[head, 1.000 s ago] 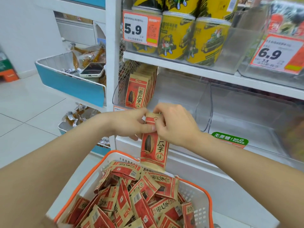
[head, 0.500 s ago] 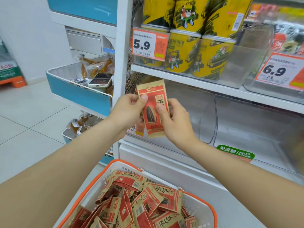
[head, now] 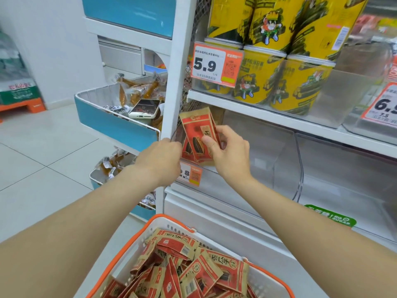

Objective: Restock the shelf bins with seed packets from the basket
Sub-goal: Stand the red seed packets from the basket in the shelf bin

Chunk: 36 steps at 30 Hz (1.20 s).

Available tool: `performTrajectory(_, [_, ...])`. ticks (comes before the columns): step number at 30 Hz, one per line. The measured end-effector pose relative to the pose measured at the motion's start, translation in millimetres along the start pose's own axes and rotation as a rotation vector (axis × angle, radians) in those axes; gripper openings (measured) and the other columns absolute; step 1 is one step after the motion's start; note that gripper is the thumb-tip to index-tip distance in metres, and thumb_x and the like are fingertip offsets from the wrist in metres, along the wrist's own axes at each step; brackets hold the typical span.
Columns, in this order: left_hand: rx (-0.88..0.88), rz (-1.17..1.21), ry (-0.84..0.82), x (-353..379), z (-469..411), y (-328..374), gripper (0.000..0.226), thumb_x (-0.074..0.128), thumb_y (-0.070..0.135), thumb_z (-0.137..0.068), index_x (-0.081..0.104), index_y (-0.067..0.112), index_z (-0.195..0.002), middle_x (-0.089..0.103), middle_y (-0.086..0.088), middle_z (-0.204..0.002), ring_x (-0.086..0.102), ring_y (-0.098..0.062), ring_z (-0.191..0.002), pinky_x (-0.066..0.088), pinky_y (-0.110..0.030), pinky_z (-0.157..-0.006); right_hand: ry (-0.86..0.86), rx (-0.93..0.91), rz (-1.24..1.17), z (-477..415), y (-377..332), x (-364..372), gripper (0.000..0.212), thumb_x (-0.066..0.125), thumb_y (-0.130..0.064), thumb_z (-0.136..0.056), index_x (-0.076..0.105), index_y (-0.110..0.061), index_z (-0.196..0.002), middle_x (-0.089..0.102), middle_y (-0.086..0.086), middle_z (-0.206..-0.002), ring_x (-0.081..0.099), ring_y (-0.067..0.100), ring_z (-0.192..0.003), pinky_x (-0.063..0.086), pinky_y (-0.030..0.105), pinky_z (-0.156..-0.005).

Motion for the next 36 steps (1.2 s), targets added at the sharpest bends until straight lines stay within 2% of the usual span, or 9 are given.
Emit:
performTrajectory(4, [0.017,0.015,-0.010,0.8,-1.0,0.7,0.023,0.058,0.020,-0.098,0.061,0.017,-0.120,0.055,-0.009,-0.116,0.060,-0.035,-0.109,0.056,-0.053,-0.091,-0.144,0.156,0.169,-3.7,30.9,28.7,0.028,0.081,-0.051,-0.084,0.077,-0.024,-0.087,0.072,-0.007,-0.070,0.067,0.017,-0.072,0.057,0.040,-0.070])
performTrajectory(8, [0.011,0.010,-0.004,0.6,-3.8,0.9,0.019,0.056,0.019,-0.099,0.060,0.019,-0.118,0.054,-0.008,-0.117,0.061,-0.035,-0.105,0.056,-0.051,-0.086,-0.312,0.384,0.230,-7.0,57.9,45.1,0.023,0.093,-0.038,-0.076,0.082,-0.019,-0.084,0.075,-0.002,-0.080,0.069,0.016,-0.084,0.058,0.035,-0.073])
performTrajectory(11, [0.011,0.006,0.003,0.3,-5.4,1.4,0.016,0.056,0.020,-0.100,0.059,0.019,-0.116,0.053,-0.007,-0.116,0.061,-0.034,-0.101,0.053,-0.046,-0.079,-0.400,0.516,0.191,-3.3,66.4,55.5,0.024,0.096,-0.030,-0.065,0.078,-0.018,-0.074,0.075,-0.001,-0.078,0.074,0.018,-0.079,0.065,0.037,-0.069])
performTrajectory(15, [0.001,-0.010,0.000,-0.8,-5.0,6.1,0.011,0.054,0.023,-0.101,0.052,0.020,-0.112,0.048,-0.006,-0.110,0.059,-0.033,-0.097,0.044,-0.042,-0.073,-0.447,0.480,0.226,-7.4,63.9,62.9,0.026,0.095,-0.034,-0.069,0.076,-0.019,-0.079,0.070,-0.005,-0.077,0.065,0.007,-0.075,0.049,0.022,-0.057])
performTrajectory(20, [-0.014,-0.015,-0.007,-1.8,-3.8,8.3,0.011,0.054,0.025,-0.102,0.042,0.025,-0.102,0.042,-0.004,-0.106,0.055,-0.032,-0.090,0.042,-0.041,-0.071,-0.403,0.393,0.307,-15.7,59.4,74.3,0.032,0.091,-0.039,-0.069,0.076,-0.022,-0.092,0.072,0.002,-0.089,0.064,0.018,-0.082,0.053,0.028,-0.065])
performTrajectory(26, [-0.025,-0.018,-0.019,-0.4,-4.3,10.2,0.012,0.053,0.024,-0.103,0.042,0.024,-0.103,0.041,-0.005,-0.108,0.054,-0.031,-0.087,0.042,-0.042,-0.070,-0.513,0.356,0.287,-12.6,57.9,81.0,0.032,0.088,-0.050,-0.071,0.077,-0.031,-0.094,0.073,-0.005,-0.092,0.061,0.007,-0.076,0.038,0.015,-0.053])
performTrajectory(30, [-0.009,-0.015,-0.068,9.3,-8.6,7.3,0.015,0.054,0.025,-0.103,0.052,0.022,-0.117,0.040,-0.004,-0.111,0.054,-0.030,-0.092,0.045,-0.042,-0.073,-0.519,0.348,0.298,-12.3,56.4,74.8,0.030,0.090,-0.047,-0.072,0.076,-0.030,-0.092,0.073,-0.004,-0.091,0.064,0.010,-0.080,0.040,0.017,-0.054])
performTrajectory(33, [0.033,-0.028,-0.130,18.3,-9.4,7.6,0.031,0.056,0.026,-0.102,0.053,0.022,-0.132,0.042,-0.005,-0.116,0.059,-0.032,-0.104,0.054,-0.045,-0.081,-0.519,0.336,0.306,-13.0,50.8,68.0,0.024,0.092,-0.040,-0.074,0.071,-0.028,-0.078,0.074,-0.001,-0.089,0.068,0.015,-0.086,0.052,0.026,-0.065])
performTrajectory(36, [0.048,-0.042,-0.155,22.0,-8.2,9.9,0.035,0.057,0.025,-0.101,0.046,0.020,-0.134,0.042,-0.009,-0.121,0.060,-0.033,-0.102,0.059,-0.051,-0.086,-0.544,0.339,0.289,-6.6,45.2,61.2,0.024,0.089,-0.031,-0.077,0.068,-0.023,-0.068,0.074,0.004,-0.082,0.075,0.022,-0.080,0.064,0.037,-0.071])
Point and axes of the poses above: each hand's wrist, its own z-axis away from the middle knuckle, its own x-axis out of the palm, y = z × x, the point moved 9 cm from there along -z, towards the middle knuckle
